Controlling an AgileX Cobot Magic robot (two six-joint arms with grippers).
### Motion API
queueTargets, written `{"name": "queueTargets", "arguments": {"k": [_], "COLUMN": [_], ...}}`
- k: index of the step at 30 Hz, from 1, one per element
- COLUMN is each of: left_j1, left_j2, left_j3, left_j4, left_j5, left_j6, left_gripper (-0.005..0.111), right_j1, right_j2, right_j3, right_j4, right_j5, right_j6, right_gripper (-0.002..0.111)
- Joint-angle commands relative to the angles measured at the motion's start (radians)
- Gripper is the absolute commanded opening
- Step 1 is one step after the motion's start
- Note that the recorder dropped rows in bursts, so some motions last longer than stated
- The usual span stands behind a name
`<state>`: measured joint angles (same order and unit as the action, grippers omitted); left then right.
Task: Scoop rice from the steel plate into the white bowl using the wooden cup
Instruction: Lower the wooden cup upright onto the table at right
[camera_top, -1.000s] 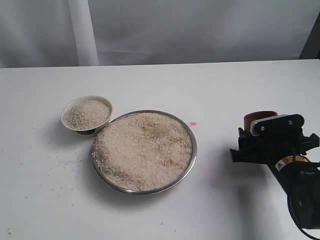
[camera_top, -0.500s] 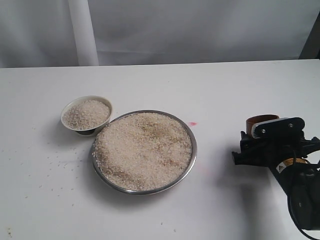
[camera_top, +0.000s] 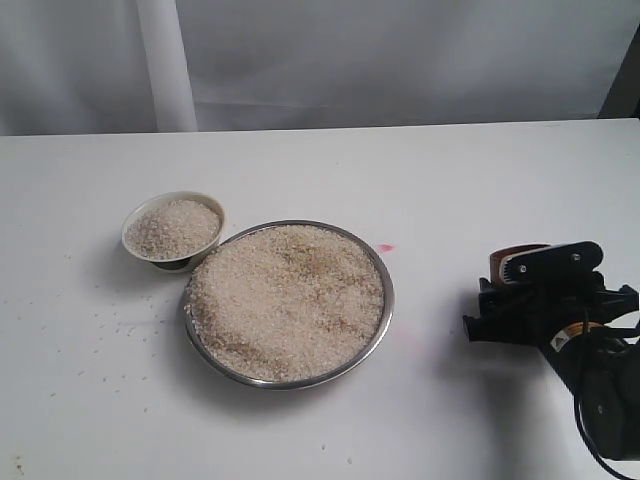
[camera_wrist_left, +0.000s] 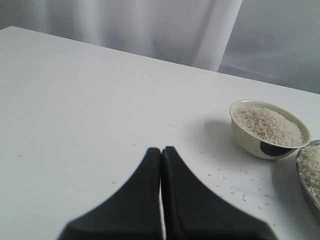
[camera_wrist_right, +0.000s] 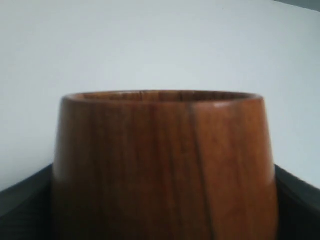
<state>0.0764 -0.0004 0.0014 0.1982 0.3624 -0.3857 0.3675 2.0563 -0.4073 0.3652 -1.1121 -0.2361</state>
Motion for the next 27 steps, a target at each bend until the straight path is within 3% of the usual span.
{"name": "queueTargets", "arguments": {"k": [1, 8, 12, 19, 23, 27], "left_j1": [-0.006, -0.006, -0.006, -0.006, -0.006, -0.006], "left_j2": [0.0, 0.0, 0.0, 0.0, 0.0, 0.0], "left_j3": [-0.001, -0.001, -0.001, -0.001, -0.001, -0.001], "left_j4": [-0.005, -0.005, -0.005, -0.005, -0.005, -0.005], "left_j5": [-0.006, -0.006, -0.006, -0.006, -0.006, -0.006], "left_j6": [-0.004, -0.004, -0.004, -0.004, -0.004, -0.004], "left_gripper": [0.0, 0.0, 0.0, 0.0, 0.0, 0.0], "right_j1": [-0.007, -0.007, -0.007, -0.007, -0.007, -0.007], "right_j2": [-0.001, -0.001, -0.001, -0.001, -0.001, -0.001], "right_j3": [0.002, 0.002, 0.002, 0.002, 0.002, 0.002], "right_j4": [-0.003, -0.009, -0.033, -0.045, -0.045, -0.045], "right_j5": [-0.003, 0.002, 0.002, -0.024, -0.028, -0.03], "right_j6": [0.005, 0.005, 0.005, 0.005, 0.005, 0.005], "right_gripper": [0.0, 0.002, 0.022, 0.077, 0.087, 0.088]}}
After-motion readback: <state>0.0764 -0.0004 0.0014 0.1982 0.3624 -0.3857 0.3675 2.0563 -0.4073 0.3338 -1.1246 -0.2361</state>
